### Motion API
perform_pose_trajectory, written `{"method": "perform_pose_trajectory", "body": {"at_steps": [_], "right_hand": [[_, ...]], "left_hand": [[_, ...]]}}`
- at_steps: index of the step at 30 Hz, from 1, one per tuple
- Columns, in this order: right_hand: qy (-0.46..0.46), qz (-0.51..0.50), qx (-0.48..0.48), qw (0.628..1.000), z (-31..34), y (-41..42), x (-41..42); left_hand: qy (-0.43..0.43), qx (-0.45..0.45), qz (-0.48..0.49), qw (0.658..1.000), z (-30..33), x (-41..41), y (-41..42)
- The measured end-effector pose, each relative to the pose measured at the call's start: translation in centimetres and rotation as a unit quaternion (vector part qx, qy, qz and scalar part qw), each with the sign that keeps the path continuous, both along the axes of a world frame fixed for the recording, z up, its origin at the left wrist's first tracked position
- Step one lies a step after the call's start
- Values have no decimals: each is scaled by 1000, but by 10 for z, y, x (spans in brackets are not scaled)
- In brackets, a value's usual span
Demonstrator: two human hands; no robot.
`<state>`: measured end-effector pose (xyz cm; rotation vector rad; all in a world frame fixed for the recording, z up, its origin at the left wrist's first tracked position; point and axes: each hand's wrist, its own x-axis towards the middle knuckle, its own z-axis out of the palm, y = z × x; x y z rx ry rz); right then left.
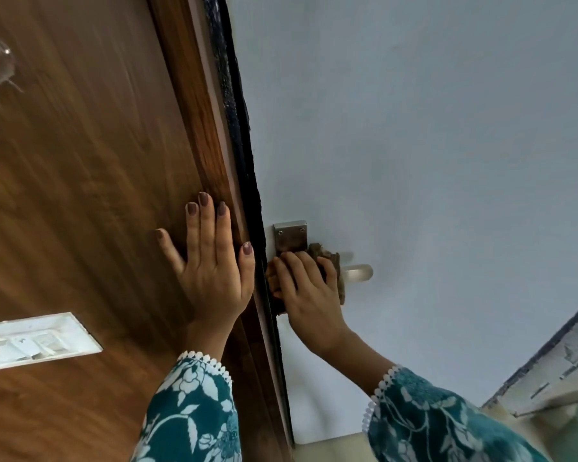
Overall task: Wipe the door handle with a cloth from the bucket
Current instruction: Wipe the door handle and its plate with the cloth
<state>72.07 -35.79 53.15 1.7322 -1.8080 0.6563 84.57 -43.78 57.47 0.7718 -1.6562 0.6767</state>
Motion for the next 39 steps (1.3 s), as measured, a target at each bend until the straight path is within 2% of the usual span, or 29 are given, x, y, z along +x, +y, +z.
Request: {"method": "perform_pose_trajectory", "body": {"at_steps": [7,11,14,21,27,34,39], "right_hand": [[6,15,-21,1000,1,21,-64],[-28,4,4,1000,2,36,-102],[-36,-8,12,999,3,38,-97],[-12,1,44,999,14,10,-21],[24,-3,58,998,11,6,-6],[1,4,36,999,8,20,-58],[-41,13,37,998,12,33,-94]], "left_hand": [[11,-19,3,1000,-3,-2,-3],[8,-26,2,1000,-3,-2,-3],[6,-26,5,1000,-5,-3,-3],[13,-24,0,1000,-5,-3,-4],[43,-23,5,999,-6,-13,-2],[60,-21,0,998,-9,-15,-4],[41,-35,3,999,-11,-13,-4]]}}
